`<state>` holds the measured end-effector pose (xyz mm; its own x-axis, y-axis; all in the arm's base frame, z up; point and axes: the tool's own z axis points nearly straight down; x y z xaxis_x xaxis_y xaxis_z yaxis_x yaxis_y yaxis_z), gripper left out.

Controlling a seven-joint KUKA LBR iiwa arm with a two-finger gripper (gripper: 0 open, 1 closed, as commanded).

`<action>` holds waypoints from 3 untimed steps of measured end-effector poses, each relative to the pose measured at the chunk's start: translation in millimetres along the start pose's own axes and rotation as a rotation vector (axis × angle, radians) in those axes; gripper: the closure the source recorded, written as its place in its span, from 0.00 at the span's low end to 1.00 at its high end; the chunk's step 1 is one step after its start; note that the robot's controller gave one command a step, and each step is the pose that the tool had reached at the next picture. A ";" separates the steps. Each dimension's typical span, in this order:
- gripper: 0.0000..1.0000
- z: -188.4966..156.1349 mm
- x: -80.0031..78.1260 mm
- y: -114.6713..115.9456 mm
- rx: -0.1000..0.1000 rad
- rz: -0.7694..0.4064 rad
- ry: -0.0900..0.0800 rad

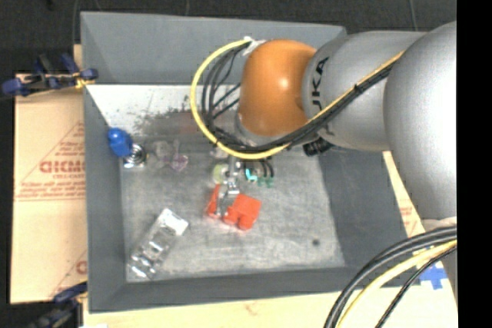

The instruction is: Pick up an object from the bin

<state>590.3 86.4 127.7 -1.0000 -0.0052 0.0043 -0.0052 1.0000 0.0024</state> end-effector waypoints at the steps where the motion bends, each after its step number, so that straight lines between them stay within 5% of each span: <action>1: 0.00 43.6 27.3 -60.1 0.001 -0.122 -0.013; 2: 0.00 40.0 51.9 -69.8 0.005 -0.638 -0.004; 3: 0.00 47.2 52.1 -33.0 0.021 -0.817 -0.027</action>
Offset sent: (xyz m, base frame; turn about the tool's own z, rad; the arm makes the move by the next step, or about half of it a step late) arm -0.0345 -0.0701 -0.0536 -0.1225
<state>538.1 53.3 80.6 -0.6806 -0.7325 -0.0145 -0.7321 0.6807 -0.0243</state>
